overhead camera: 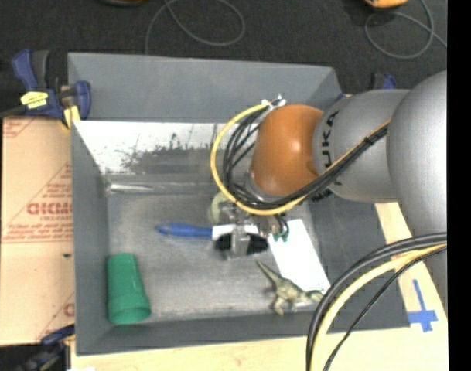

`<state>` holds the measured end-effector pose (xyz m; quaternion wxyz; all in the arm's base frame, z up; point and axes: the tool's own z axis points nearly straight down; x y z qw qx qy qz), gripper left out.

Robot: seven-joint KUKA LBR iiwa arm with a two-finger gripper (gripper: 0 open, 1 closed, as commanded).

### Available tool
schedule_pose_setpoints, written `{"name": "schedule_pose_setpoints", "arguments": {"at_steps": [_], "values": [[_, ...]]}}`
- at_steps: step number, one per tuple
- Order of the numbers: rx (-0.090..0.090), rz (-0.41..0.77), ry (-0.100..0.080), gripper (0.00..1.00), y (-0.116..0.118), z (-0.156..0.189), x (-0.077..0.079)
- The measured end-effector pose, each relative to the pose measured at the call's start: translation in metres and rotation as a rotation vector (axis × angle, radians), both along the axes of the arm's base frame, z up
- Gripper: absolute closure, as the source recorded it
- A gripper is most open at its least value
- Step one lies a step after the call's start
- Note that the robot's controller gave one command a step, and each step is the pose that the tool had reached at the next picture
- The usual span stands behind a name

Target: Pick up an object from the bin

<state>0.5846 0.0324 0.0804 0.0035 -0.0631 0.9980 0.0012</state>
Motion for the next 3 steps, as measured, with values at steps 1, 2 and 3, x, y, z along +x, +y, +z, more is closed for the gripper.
{"name": "schedule_pose_setpoints", "arguments": {"at_steps": [1,2,3], "values": [[0.0,-0.001,0.0,1.0,0.0,0.0,0.0],[-0.002,-0.003,0.008,1.0,0.007,0.035,0.012],[-0.003,-0.007,0.006,1.0,-0.017,0.077,0.026]]}}
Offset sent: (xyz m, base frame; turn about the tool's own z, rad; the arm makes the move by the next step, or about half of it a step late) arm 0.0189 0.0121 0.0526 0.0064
